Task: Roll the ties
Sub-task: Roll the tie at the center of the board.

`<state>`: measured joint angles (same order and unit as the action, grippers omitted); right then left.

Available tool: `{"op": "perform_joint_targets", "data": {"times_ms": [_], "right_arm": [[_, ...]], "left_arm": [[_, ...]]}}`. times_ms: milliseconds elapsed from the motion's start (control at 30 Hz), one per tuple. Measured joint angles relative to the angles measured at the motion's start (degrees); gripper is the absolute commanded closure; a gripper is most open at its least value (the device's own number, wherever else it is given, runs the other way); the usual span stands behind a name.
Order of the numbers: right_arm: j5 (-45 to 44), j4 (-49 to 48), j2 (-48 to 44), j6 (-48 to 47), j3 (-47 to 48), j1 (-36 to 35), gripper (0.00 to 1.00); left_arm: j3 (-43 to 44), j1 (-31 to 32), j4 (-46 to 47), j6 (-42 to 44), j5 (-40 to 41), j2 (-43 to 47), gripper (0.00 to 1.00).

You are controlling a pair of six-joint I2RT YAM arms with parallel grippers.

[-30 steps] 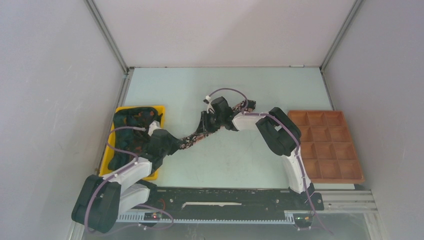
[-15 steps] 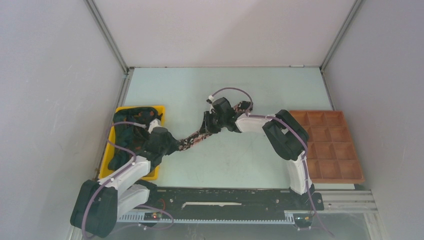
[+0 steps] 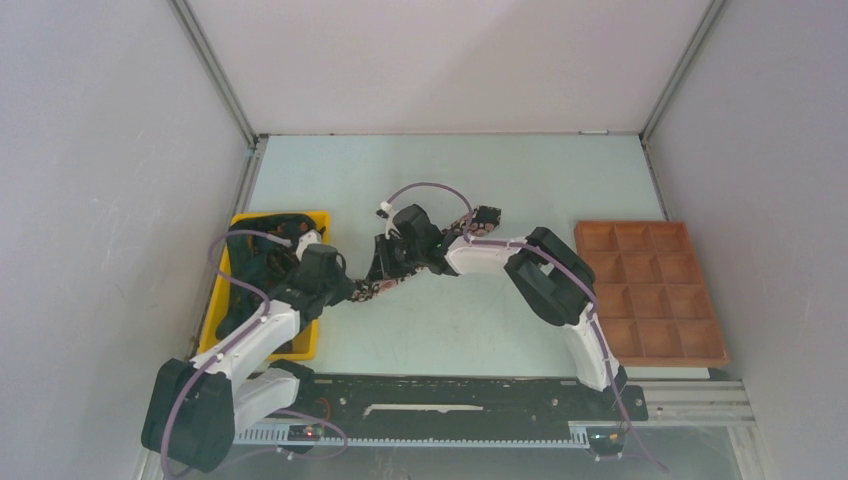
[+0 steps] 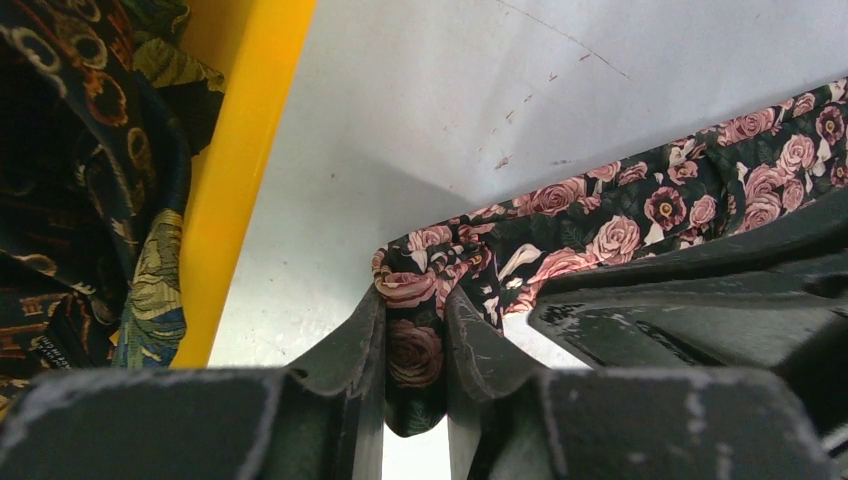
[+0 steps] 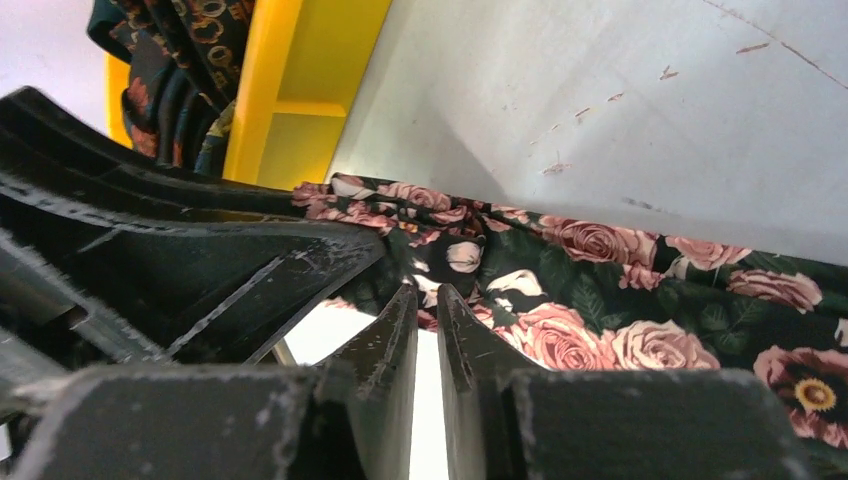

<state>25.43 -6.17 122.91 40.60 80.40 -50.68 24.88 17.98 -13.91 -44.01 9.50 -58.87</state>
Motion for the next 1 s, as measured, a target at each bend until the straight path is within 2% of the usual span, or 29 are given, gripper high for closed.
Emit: {"op": "perform_joint_targets", "data": {"times_ms": [500,1000], "right_arm": [[0.7,1.0,5.7,0.9,4.8,-1.5,0.87],[0.7,0.9,7.5,1.1,6.6,-2.6,0.88]], "left_arm": [[5.3,0.0,-6.5,0.7,2.2,-2.9,1.00],[14.1,3.4,-14.2,2.6,6.6,-11.9,1.00]]}}
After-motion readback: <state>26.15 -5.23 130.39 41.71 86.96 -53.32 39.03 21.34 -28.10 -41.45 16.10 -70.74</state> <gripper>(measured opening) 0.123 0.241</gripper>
